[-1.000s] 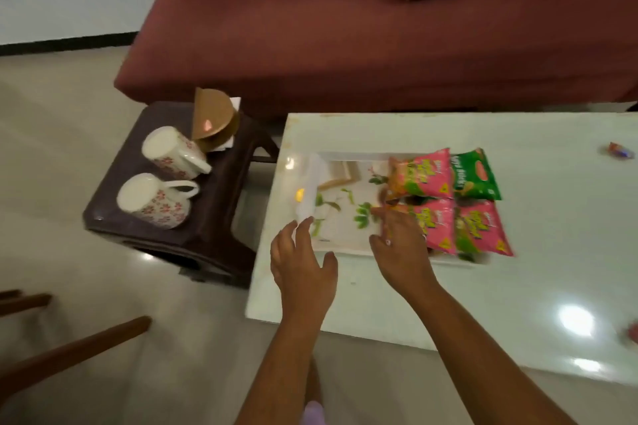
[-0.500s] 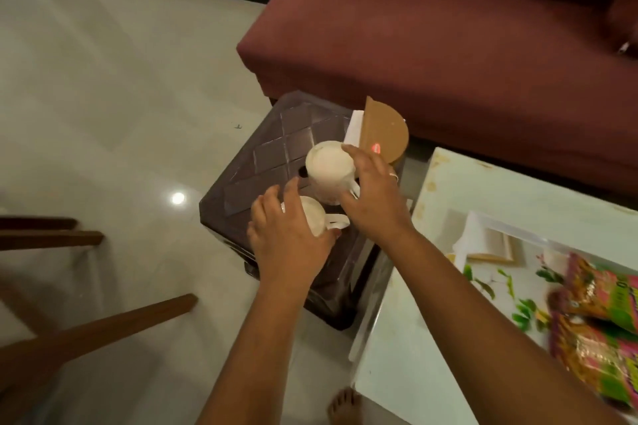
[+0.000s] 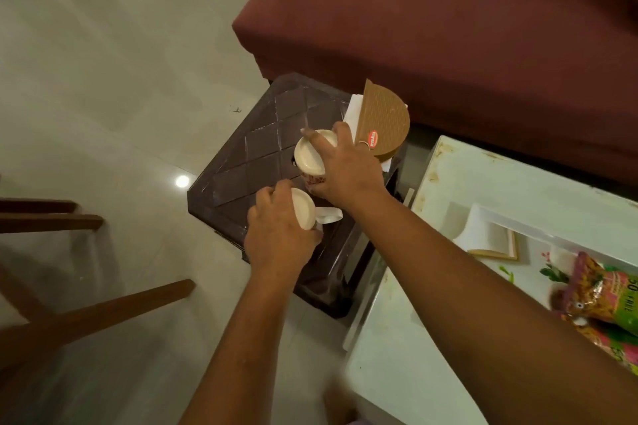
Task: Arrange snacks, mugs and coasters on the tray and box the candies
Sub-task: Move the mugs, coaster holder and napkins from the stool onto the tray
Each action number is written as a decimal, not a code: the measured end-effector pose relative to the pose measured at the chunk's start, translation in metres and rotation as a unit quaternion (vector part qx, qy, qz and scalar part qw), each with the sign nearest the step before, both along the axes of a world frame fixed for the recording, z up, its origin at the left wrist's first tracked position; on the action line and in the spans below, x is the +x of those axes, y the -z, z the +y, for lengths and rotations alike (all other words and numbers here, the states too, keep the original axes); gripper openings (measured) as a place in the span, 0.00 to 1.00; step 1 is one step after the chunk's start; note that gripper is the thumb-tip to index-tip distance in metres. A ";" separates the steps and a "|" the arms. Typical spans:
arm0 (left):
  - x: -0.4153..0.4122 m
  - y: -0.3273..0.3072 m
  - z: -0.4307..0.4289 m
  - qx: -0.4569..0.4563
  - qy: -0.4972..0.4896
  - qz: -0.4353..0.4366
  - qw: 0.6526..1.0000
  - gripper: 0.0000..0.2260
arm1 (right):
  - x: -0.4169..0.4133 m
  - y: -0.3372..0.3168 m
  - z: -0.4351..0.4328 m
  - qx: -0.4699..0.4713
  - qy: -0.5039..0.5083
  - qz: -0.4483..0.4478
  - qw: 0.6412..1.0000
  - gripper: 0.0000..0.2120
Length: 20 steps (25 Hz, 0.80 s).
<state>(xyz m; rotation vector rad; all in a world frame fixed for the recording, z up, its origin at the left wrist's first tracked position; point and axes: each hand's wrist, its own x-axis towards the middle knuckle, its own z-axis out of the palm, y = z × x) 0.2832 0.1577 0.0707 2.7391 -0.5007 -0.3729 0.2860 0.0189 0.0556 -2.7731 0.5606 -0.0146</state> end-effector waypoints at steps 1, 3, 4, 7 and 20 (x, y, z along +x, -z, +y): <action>-0.002 -0.001 -0.001 -0.005 -0.002 -0.002 1.000 0.33 | -0.001 -0.004 -0.002 0.009 -0.008 0.002 1.000 0.40; -0.012 -0.004 -0.002 -0.006 -0.009 -0.013 1.000 0.33 | -0.015 -0.011 -0.004 0.030 -0.017 -0.014 0.999 0.40; -0.020 -0.004 -0.002 -0.008 -0.009 -0.021 1.000 0.33 | -0.027 -0.012 -0.004 0.038 -0.008 -0.035 0.999 0.41; -0.053 -0.008 -0.003 -0.032 -0.004 -0.049 0.998 0.34 | -0.079 -0.013 -0.006 0.044 0.070 -0.104 0.991 0.43; -0.223 0.042 -0.115 -0.029 0.216 0.110 0.970 0.34 | -0.295 0.035 -0.127 0.055 0.269 0.049 0.960 0.40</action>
